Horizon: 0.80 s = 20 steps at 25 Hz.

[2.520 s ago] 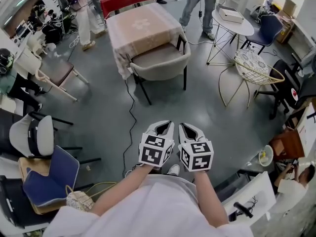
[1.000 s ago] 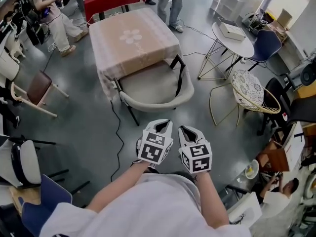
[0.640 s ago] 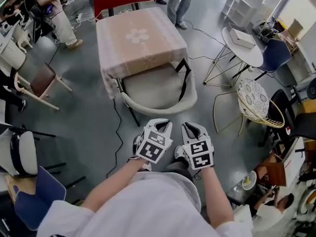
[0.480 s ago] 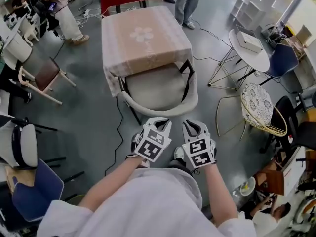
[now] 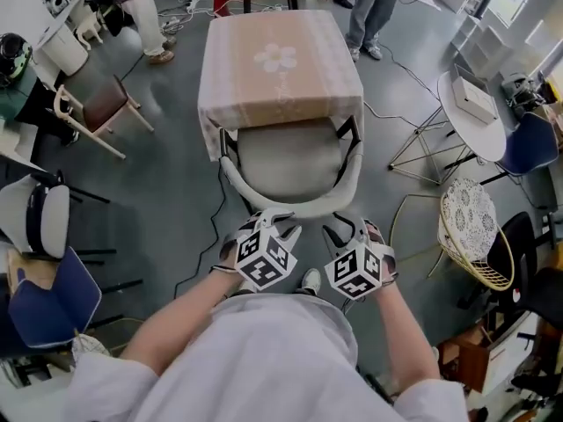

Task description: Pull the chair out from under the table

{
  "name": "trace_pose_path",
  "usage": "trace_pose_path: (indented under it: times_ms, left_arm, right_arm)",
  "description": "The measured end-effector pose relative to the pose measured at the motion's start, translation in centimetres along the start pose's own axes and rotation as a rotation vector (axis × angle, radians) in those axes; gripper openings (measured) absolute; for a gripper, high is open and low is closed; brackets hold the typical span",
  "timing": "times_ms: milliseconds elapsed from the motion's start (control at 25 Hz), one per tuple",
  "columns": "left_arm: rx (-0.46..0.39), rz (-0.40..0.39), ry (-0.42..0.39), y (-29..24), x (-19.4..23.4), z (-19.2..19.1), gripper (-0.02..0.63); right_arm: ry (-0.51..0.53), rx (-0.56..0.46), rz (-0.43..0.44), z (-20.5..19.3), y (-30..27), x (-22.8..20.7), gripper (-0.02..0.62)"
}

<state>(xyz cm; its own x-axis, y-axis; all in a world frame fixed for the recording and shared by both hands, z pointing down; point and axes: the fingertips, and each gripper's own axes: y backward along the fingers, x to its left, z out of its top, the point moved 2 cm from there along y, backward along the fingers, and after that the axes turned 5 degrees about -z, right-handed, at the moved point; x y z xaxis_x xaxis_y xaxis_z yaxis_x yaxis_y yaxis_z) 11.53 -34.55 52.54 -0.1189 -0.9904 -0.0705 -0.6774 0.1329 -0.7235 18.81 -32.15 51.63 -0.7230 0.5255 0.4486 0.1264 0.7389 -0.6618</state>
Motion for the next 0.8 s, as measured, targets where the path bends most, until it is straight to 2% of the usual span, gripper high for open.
trace_pose_path:
  times_ms: [40,200,280,440,680,800]
  left_arm:
    - [0.02,-0.003,-0.027,-0.3,0.0,0.0,0.111]
    - [0.092,-0.01,-0.119,-1.6,0.6,-0.2,0.14]
    - [0.133,-0.038,-0.16,-2.4,0.9,-0.4,0.157]
    - [0.227,-0.083,-0.25,-3.5,1.3,-1.4,0.179]
    - [0.313,-0.05,-0.376,-4.6,1.5,-1.7,0.179]
    - [0.347,-0.044,-0.379,-5.0,1.7,-2.1,0.179]
  right_arm:
    - [0.029,0.001,0.021,-0.3,-0.2,-0.2,0.114]
    - [0.186,-0.009,0.064,-1.3,-1.3,-1.2,0.114]
    - [0.249,-0.018,0.091,-1.7,-2.0,-1.8,0.115]
    - [0.382,-0.028,0.192,-2.5,-3.4,-2.1,0.131]
    - [0.548,-0.063,0.307,-2.8,-4.8,-1.7,0.141]
    - [0.607,-0.065,0.37,-3.1,-5.3,-0.9,0.141]
